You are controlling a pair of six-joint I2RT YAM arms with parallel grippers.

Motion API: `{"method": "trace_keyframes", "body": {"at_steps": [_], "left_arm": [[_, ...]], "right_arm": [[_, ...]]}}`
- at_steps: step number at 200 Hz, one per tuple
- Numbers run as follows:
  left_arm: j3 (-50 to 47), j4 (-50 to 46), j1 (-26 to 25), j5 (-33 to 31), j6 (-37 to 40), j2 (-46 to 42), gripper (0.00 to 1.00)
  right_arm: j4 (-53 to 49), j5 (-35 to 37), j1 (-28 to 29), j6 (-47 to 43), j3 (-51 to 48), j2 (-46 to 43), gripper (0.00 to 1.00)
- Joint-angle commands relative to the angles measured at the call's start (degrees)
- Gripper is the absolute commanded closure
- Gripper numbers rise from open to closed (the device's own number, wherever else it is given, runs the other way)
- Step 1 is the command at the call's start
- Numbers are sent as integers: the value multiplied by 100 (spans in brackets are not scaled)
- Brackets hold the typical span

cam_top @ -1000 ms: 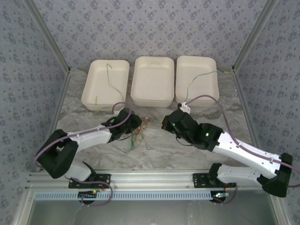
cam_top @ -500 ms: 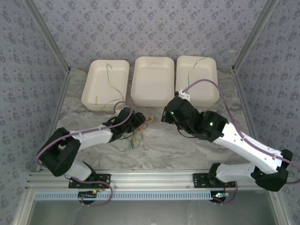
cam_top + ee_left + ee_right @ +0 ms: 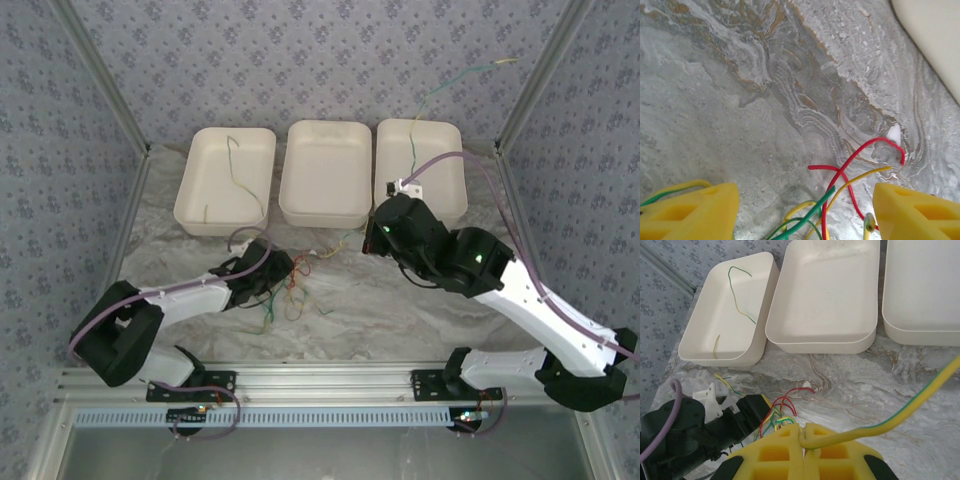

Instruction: Untangle the cables

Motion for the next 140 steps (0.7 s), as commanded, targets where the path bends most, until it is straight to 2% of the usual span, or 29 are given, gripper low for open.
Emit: {"method": "trace_keyframes", "body": {"at_steps": [1,25,51,103,140], "left_arm": [[-74,-306,118,-250,197,-82,32],[12,-344,183,-204,236,38,34],[17,-236,215,-121,209,94,19],[32,-388,275,-165,197,-73,18],[-133,-141,504,149,100,-373,6]], "right_arm": [[-301,297,-142,-271,275,-335,100],[-283,231,-317,-431,372,-497,100],[-403,41,-447,-626,691,-355,100],[-481,-14,-492,-792,988,-291,100],[-542,-123,-527,-846,1022,-360,100]]}}
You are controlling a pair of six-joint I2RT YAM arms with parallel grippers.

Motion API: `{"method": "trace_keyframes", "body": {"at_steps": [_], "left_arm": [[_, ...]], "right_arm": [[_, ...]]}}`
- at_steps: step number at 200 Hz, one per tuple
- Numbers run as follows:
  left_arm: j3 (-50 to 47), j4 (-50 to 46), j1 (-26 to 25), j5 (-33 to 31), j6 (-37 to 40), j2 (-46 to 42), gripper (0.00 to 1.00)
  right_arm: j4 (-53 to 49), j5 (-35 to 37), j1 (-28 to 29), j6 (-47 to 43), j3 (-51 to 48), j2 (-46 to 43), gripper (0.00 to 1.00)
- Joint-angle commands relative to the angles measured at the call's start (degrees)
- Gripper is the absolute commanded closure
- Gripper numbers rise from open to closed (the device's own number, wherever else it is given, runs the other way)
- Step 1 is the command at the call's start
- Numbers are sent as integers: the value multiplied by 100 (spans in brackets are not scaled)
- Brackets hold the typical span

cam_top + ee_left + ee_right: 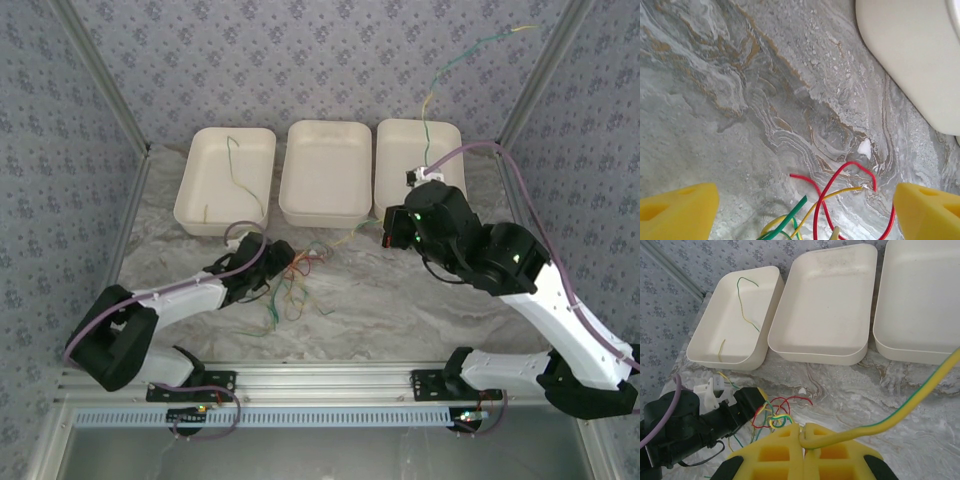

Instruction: Untangle the cables

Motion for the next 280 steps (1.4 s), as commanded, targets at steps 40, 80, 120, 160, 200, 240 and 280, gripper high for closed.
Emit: {"method": "trace_keyframes", "body": {"at_steps": [40,80,120,160,200,240,280], "left_arm": [[84,-576,436,339,-99,-576,1],[415,-1065,669,872,-26,-864,1],[727,-1404,766,1349,180,-1047,1],[1056,-2282,840,1503,329,-1164,1],[496,-1807,1033,1311,412,-2221,1],[882,-1953,1329,2187,340,-2667,1],[1277,-3017,1755,2579,619,-2464,1]], "right_arm": [[168,19,-117,-155,151,-7,100],[277,-120,-109,-155,102,215,100],[511,-223,-115,-88,-306,253,100],[441,-113,-145,-185,-224,407,100],[386,-161,-146,-209,-171,542,100],[585,-200,-36,-207,-313,587,100],[582,81,22,-453,-106,795,100]]}}
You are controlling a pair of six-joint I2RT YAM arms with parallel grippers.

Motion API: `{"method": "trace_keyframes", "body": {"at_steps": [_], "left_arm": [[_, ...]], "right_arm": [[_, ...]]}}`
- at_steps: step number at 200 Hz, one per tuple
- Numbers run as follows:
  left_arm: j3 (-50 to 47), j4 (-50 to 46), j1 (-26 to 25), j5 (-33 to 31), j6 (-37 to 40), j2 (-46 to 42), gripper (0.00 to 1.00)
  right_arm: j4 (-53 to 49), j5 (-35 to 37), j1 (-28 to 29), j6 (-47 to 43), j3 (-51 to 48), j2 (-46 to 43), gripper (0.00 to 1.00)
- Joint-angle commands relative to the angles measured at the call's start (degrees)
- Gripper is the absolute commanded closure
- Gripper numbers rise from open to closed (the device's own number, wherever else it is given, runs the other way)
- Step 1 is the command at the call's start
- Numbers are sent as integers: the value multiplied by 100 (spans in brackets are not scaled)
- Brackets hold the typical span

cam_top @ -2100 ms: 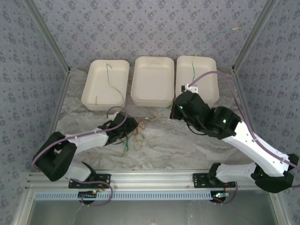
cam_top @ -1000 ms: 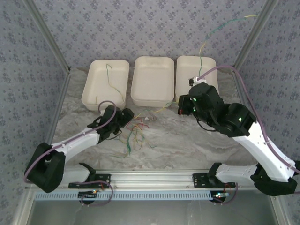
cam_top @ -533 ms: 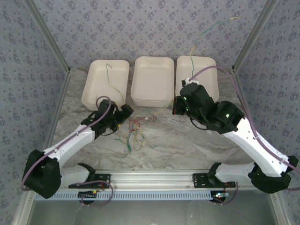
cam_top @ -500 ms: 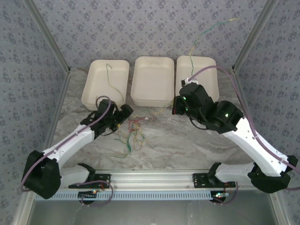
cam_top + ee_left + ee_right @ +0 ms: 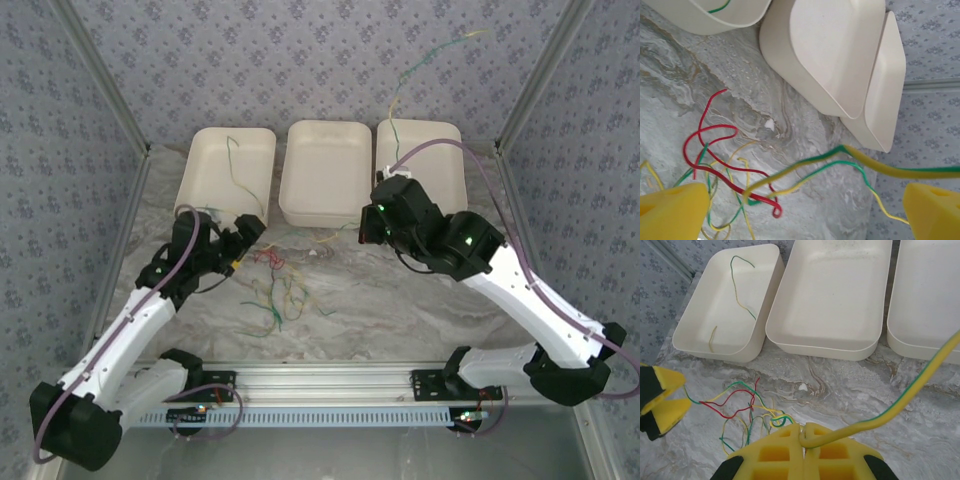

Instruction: Untangle the cables

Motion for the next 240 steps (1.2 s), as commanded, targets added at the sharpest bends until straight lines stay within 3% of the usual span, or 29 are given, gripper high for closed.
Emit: {"method": "trace_keyframes", "body": {"at_steps": [1,46,82,97,106,123,141,156,171,197,211,240], "left_arm": [[195,-629,222,325,208,-32,2],[26,-631,862,125,193,-1216,1],[619,-1236,1624,430,569,-1407,1],[750,-1344,1655,593,727,-1348,8],[675,-1108,1604,791,732,-1372,23],[596,-951,1106,696,1124,-1334,46],[606,-1275,-68,-80,1855,-1071,59],[494,-1369,-1132,-939,2284,-771,61],[294,-1380,-1869,-1875,2493,-470,58],[-366,-501,-2065,-1885,2038,-46,47],[-615,-15,-2223,-2030,1757,59,46],[-856,550,-2393,-2298,1595,47,66]], "right_arm": [[14,295,42,-291,216,112,100],[-466,888,-151,-443,553,236,100],[-287,688,-461,-564,533,138,100],[-268,626,-477,-588,589,171,100],[-248,604,-480,-594,600,182,100],[-227,589,-480,-615,614,192,100],[-241,541,-494,-648,694,225,100],[-325,544,-493,-678,781,248,100],[-380,558,-499,-711,827,228,100],[-412,542,-488,-814,953,156,100],[-415,539,-474,-860,1026,103,100],[-422,473,-426,-937,1359,-40,100]]}}
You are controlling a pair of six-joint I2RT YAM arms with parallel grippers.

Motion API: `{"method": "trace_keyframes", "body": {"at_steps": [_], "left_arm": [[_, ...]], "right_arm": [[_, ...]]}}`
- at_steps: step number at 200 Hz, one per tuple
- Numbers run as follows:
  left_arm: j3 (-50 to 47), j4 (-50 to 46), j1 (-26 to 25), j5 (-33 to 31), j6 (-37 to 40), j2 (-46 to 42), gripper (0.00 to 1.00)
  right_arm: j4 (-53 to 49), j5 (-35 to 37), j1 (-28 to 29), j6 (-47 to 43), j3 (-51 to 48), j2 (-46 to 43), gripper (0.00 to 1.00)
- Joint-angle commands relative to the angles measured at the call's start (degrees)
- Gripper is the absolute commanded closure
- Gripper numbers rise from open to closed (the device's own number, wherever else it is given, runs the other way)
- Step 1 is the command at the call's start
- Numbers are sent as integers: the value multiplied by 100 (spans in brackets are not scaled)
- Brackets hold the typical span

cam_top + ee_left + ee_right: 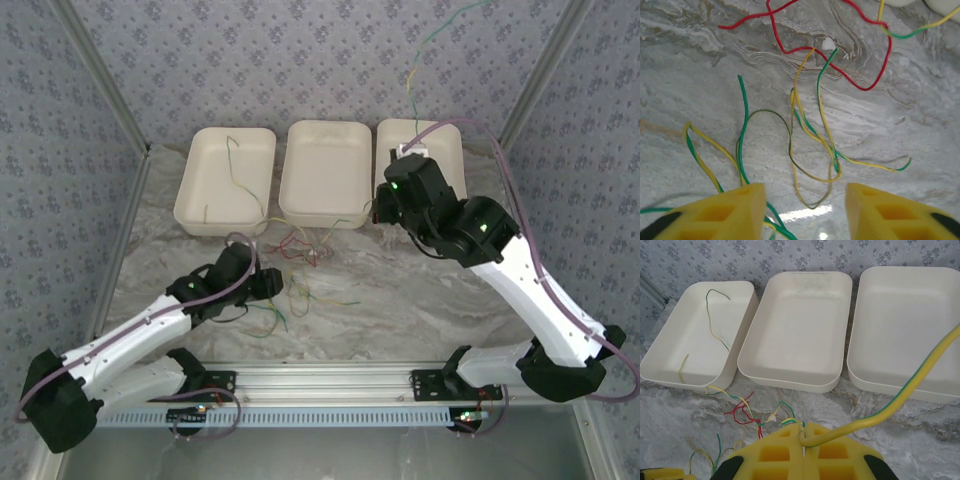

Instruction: Untangle the cables

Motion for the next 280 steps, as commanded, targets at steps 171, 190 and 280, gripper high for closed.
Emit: {"method": "trace_keyframes", "body": {"at_steps": [171,190,280], "left_arm": [[-457,2331,-1189,-1484,1253,-1392,16],[-325,1918,-1200,-2040,1252,-1303,15],[222,1815,-1180,-2641,1696,-107,15]], "right_arm": [[217,-1371,128,-88,2495,304,100],[307,-1424,186,-15,2316,241,100],[333,-1558,260,200,2082,72,100]]}}
